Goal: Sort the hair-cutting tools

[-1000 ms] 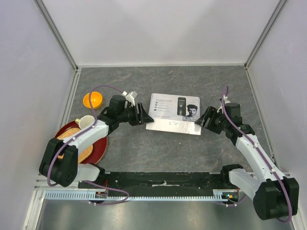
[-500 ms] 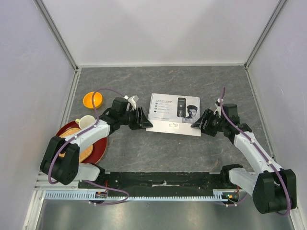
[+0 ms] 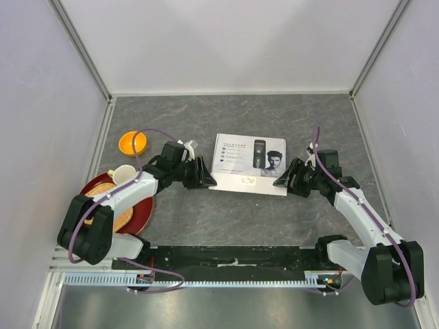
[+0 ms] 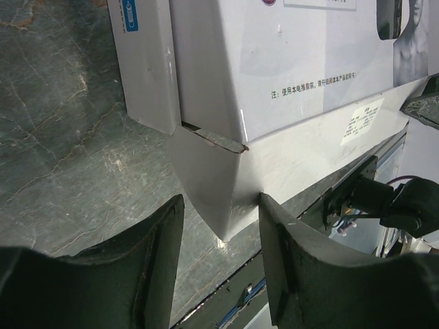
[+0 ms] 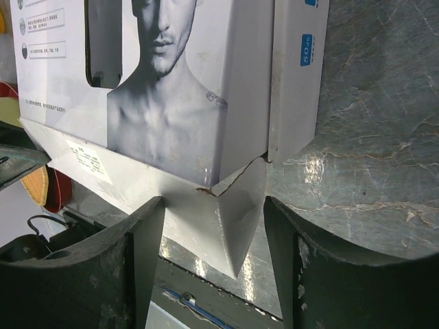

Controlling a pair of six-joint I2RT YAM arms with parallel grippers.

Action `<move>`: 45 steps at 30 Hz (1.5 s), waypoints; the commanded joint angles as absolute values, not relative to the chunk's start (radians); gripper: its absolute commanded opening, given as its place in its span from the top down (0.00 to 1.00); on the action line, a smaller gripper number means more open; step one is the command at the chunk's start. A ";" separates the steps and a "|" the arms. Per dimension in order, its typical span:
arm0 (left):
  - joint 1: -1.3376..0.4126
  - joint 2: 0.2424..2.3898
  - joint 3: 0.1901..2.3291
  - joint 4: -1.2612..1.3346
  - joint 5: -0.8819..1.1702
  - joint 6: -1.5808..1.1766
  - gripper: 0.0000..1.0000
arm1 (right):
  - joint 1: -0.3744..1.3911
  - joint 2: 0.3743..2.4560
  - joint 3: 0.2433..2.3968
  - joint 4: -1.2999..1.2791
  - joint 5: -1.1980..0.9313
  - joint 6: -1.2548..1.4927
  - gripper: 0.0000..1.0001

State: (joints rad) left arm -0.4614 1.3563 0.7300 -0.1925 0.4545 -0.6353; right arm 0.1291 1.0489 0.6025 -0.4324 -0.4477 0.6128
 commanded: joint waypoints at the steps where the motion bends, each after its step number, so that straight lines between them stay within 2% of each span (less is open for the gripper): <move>1: -0.465 1.373 0.745 -0.210 0.436 -0.600 0.47 | 0.133 1.063 0.618 -0.463 -0.426 0.581 0.33; 14: -0.472 1.402 0.756 -0.198 0.430 -0.606 0.49 | 0.133 1.086 0.615 -0.485 -0.382 0.548 0.39; 24: -0.474 1.396 0.762 -0.213 0.417 -0.600 0.48 | 0.135 1.060 0.666 -0.541 -0.347 0.519 0.31; 27: -0.474 1.399 0.764 -0.213 0.414 -0.601 0.48 | 0.140 1.061 0.663 -0.543 -0.342 0.517 0.32; 31: -0.476 1.401 0.762 -0.213 0.416 -0.600 0.48 | 0.150 1.063 0.655 -0.541 -0.337 0.512 0.39; 45: -0.489 1.394 0.765 -0.215 0.426 -0.600 0.43 | 0.264 1.028 0.726 -0.561 -0.261 0.548 0.36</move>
